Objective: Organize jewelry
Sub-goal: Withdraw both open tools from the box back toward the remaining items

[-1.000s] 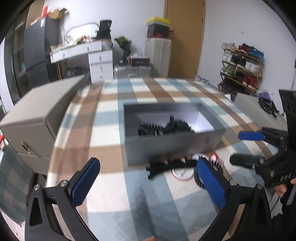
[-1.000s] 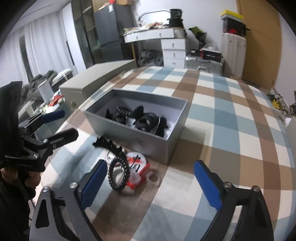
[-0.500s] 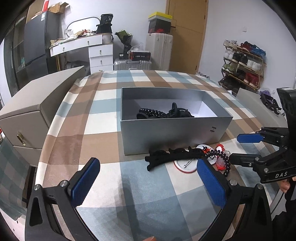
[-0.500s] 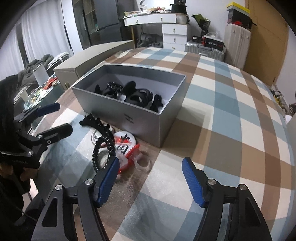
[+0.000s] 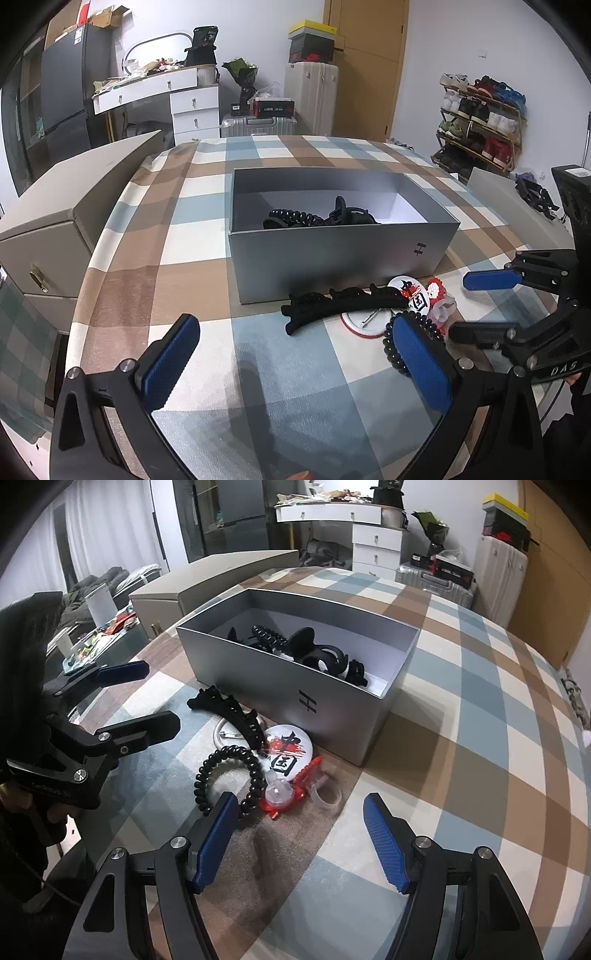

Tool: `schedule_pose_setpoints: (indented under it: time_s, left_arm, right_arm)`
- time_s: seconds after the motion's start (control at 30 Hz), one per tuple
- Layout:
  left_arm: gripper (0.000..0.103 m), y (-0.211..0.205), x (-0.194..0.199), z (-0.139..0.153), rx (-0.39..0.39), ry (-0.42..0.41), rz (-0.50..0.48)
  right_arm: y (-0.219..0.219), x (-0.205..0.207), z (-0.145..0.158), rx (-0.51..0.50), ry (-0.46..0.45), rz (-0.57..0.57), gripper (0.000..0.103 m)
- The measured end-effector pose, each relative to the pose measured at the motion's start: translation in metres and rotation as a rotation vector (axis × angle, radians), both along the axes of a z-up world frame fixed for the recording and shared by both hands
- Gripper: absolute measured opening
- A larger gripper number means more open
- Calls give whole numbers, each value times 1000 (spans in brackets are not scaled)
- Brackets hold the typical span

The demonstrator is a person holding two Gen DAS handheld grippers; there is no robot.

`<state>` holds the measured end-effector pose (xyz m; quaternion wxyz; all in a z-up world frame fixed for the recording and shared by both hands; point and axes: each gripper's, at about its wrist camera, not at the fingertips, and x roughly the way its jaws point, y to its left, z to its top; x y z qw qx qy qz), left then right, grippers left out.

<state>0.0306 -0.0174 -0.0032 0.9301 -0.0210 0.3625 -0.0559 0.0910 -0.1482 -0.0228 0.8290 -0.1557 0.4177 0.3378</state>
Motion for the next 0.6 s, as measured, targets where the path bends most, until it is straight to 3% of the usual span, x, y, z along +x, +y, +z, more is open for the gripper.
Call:
schedule_pose_setpoints:
  time_s: [0.1, 0.17, 0.27, 0.6]
  left_arm:
    - [102, 0, 0, 0, 1, 1, -2]
    - [102, 0, 0, 0, 2, 1, -2]
    - [102, 0, 0, 0, 1, 2, -3]
    - [102, 0, 0, -1, 2, 3, -6]
  right_arm:
    - [-3, -1, 4, 50, 27, 29, 35]
    - [-1, -2, 3, 55, 35, 41, 29]
    - [3, -2, -2, 52, 47, 53, 24]
    - [5, 0, -7, 60, 46, 32, 24]
